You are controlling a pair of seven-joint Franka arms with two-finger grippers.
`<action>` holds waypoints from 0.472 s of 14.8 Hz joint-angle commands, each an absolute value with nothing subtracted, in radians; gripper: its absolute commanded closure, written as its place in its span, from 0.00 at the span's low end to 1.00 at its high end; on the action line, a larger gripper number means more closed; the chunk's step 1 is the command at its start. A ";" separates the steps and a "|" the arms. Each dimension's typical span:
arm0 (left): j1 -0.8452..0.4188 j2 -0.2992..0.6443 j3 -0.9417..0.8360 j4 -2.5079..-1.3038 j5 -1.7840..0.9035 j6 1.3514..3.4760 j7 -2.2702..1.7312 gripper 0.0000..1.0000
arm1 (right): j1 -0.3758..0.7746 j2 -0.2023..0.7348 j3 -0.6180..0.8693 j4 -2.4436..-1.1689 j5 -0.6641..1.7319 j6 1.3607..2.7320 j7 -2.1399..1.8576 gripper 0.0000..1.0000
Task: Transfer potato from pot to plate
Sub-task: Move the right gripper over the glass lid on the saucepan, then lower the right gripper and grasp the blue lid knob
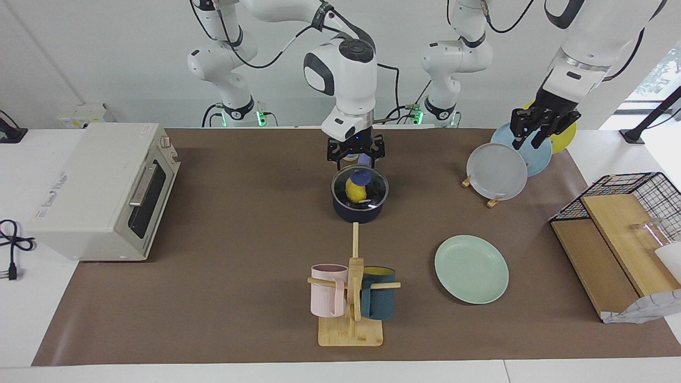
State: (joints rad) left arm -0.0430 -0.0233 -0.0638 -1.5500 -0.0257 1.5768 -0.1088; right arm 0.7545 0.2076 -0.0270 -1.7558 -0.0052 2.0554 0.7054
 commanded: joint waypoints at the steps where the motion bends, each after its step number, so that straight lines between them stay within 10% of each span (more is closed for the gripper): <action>1: -0.032 -0.049 -0.069 -1.578 -0.012 1.601 -0.117 1.00 | 0.750 0.172 -0.026 -1.819 0.003 2.114 0.716 0.00; 5: -0.032 -0.048 -0.068 -1.577 -0.014 1.612 -0.097 1.00 | 0.759 0.212 -0.026 -1.815 -0.009 2.178 0.713 0.00; 6: -0.035 -0.046 -0.067 -1.575 -0.015 1.623 -0.098 0.01 | 0.761 0.230 -0.025 -1.813 -0.009 2.193 0.715 0.00; 7: -0.035 -0.048 -0.069 -1.578 -0.015 1.624 -0.106 0.00 | 0.778 0.253 -0.023 -1.807 -0.014 2.198 0.718 0.00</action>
State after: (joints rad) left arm -0.0428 -0.0234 -0.0634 -1.5499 -0.0256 1.5973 -0.1083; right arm 0.7590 0.2187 -0.0260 -1.8013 -0.0057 2.1590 0.7054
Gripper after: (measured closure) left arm 0.921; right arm 0.000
